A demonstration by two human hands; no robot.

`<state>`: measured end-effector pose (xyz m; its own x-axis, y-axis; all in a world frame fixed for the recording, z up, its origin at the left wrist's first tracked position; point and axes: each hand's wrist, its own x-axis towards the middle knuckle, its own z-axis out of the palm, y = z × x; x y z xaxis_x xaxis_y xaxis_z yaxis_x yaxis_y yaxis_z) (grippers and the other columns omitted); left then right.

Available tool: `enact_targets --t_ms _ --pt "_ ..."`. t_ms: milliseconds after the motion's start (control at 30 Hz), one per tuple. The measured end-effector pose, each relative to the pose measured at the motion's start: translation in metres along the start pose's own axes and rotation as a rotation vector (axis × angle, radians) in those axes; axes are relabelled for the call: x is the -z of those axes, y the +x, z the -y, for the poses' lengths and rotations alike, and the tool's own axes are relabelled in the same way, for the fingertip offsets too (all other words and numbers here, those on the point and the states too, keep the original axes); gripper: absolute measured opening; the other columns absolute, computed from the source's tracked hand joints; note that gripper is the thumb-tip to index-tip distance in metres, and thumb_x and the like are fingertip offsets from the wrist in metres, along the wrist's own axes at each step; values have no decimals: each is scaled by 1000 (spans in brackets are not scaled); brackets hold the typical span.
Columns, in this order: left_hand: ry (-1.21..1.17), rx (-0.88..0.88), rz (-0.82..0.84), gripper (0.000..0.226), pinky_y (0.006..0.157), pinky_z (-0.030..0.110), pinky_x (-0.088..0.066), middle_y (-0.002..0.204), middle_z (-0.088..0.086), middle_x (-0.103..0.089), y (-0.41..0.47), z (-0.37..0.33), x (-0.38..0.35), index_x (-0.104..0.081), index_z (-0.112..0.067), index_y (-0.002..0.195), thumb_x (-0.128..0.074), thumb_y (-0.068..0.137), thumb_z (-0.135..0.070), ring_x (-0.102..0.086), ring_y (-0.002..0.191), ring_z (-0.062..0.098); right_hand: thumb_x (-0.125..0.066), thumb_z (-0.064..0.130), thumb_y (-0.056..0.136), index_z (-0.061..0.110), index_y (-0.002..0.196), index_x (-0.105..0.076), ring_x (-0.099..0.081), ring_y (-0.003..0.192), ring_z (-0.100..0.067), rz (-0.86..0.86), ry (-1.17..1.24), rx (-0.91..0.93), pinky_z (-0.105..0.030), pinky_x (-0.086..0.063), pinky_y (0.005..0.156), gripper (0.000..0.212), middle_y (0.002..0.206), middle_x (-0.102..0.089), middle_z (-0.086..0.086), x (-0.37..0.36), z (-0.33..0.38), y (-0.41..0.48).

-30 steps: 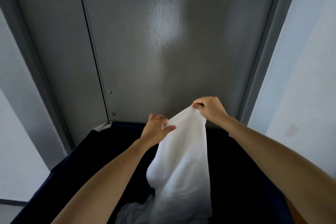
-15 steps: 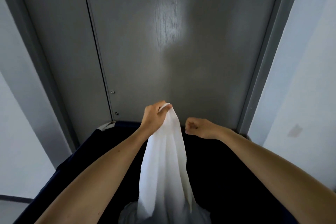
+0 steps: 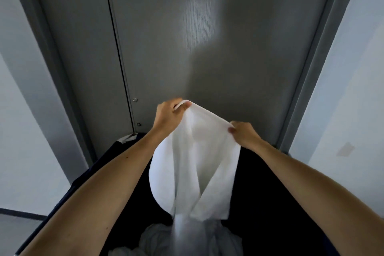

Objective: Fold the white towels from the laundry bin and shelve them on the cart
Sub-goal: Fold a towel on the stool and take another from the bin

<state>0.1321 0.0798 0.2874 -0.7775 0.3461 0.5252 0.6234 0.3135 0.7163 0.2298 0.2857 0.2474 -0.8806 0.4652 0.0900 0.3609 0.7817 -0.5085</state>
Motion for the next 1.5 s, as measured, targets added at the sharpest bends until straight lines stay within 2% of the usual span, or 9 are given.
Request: enact_targets --t_ms 200,300,467,533,600,1100,1200,1367,1500 --pt "265 174 236 39 53 23 -33 56 -5 -45 -7 35 4 -49 -20 58 -63 86 -43 -45 61 15 -43 12 94 10 85 -59 -53 76 -24 -184 116 26 -28 -36 63 19 86 -60 -11 23 4 12" --pt "514 203 472 32 71 26 -40 78 -3 -58 -19 43 -8 -65 -21 93 -60 85 -51 -58 86 21 -46 17 95 7 88 -62 -53 77 -21 -146 173 51 -29 -41 64 20 86 -59 -8 21 11 4" --pt "134 174 601 45 81 24 -41 108 -11 -58 -48 19 -41 -51 -32 125 -67 83 -40 -53 101 11 -57 11 85 13 85 -64 -56 78 -8 -78 243 250 -4 -38 59 7 82 -63 6 6 44 -20" --pt "30 230 547 9 66 22 -40 87 -10 -58 -55 6 -55 -61 -29 95 -58 89 -36 -54 86 11 -61 12 82 17 81 -57 -55 72 -6 -88 304 275 -4 -38 58 6 76 -61 9 2 55 -24" --pt "-94 321 447 20 56 20 -37 72 -8 -55 -56 -1 -60 -57 -25 73 -55 92 -32 -54 72 10 -62 13 81 18 80 -55 -53 68 -2 -148 364 254 -5 -38 57 8 73 -59 11 2 53 -24" --pt "-927 685 -111 16 61 27 -51 74 1 -63 -20 -4 -44 -59 -12 81 -61 90 -24 -62 66 14 -45 24 96 11 106 -64 -56 93 -21 229 17 -67 -24 -39 71 25 104 -63 -11 -13 -23 -25" --pt "-653 699 -169 19 68 28 -49 85 1 -64 -17 15 -39 -60 -11 94 -60 90 -30 -64 83 19 -37 23 100 1 115 -57 -54 112 -31 39 -76 -80 -30 -38 84 34 120 -59 -20 -7 -29 -14" --pt "221 302 324 88 108 40 -22 147 -7 -31 -29 26 -52 -25 -35 145 -74 73 -46 -18 138 23 -55 21 92 10 87 -58 -56 82 -22 -46 129 124 -30 -39 69 12 86 -61 -9 16 0 -13" --pt "50 58 572 34 89 28 -40 106 -6 -61 -44 7 -74 -60 -30 112 -71 80 -35 -52 110 16 -69 19 81 19 72 -38 -38 56 -7 69 156 329 -22 -35 56 32 64 -45 8 7 35 -30"
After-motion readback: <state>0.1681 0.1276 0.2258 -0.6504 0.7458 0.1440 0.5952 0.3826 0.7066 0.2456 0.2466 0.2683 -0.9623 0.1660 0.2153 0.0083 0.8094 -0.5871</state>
